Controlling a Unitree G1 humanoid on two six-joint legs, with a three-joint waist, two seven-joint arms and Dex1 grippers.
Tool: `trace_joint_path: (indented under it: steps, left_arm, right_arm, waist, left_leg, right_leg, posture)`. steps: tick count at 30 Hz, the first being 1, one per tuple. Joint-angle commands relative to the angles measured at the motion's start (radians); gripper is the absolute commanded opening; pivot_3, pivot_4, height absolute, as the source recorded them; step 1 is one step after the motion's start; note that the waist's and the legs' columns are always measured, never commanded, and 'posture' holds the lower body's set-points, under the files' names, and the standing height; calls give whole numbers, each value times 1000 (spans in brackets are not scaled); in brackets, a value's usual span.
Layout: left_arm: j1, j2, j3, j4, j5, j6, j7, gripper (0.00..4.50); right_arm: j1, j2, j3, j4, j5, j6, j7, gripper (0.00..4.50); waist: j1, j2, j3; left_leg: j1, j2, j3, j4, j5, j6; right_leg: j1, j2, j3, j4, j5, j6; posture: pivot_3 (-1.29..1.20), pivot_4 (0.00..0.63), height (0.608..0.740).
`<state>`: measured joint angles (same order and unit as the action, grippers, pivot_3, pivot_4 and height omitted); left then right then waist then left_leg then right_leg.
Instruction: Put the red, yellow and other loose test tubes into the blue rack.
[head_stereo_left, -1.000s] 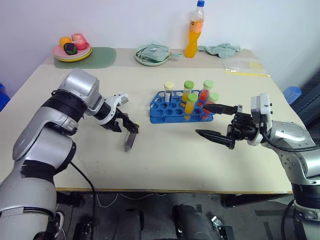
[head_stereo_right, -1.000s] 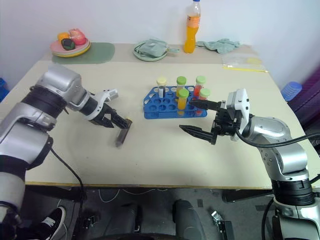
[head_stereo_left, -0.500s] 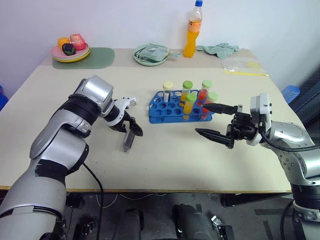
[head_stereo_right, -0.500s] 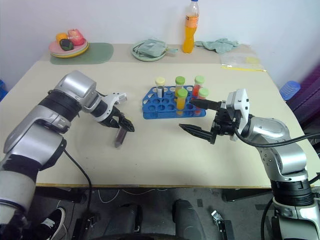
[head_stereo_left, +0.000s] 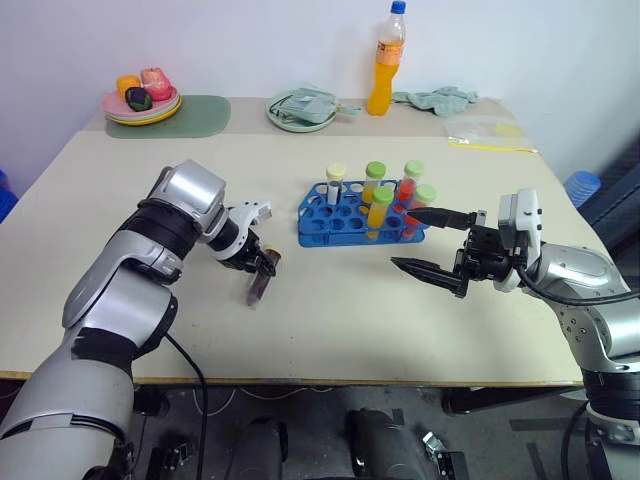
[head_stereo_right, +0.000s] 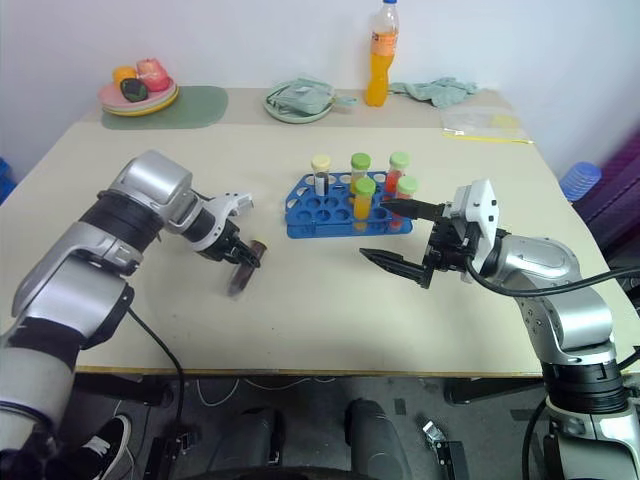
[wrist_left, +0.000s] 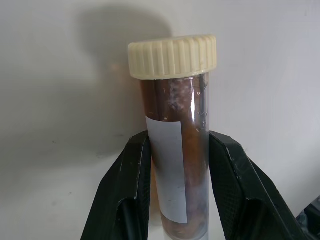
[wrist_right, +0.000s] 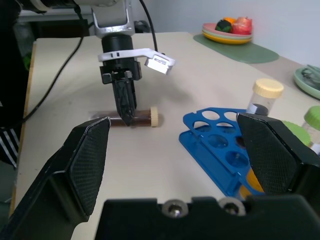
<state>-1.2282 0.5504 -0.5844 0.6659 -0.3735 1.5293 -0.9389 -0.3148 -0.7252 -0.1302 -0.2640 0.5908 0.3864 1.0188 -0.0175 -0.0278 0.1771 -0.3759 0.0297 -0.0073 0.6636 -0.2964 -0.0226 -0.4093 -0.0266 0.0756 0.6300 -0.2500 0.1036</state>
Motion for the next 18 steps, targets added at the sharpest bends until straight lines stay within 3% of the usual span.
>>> trace_joint_path:
  steps: [1,14,18]
  left_arm:
    - [4,8,31,-35,1,18,13,1655]
    - [80,82,169,-212,-39,82,105,1655]
    - [110,115,231,-310,-21,-48,129,1655]
  right_arm:
    - [-12,4,-17,-10,-1,-22,-3,4500]
    - [-21,3,-6,10,-14,-30,12,4500]
    - [-20,1,-10,15,-16,-33,16,4500]
  waist:
    - [-1,0,0]
    - [-1,0,0]
    - [0,0,0]
  left_leg:
    - [0,0,0,0,0,0]
    - [0,0,0,0,0,0]
    - [0,0,0,0,0,0]
  right_leg:
    - [0,0,0,0,0,0]
    - [0,0,0,0,0,0]
    - [0,0,0,0,0,0]
  posture:
    - [0,150,740]
    - [0,150,740]
    - [0,150,740]
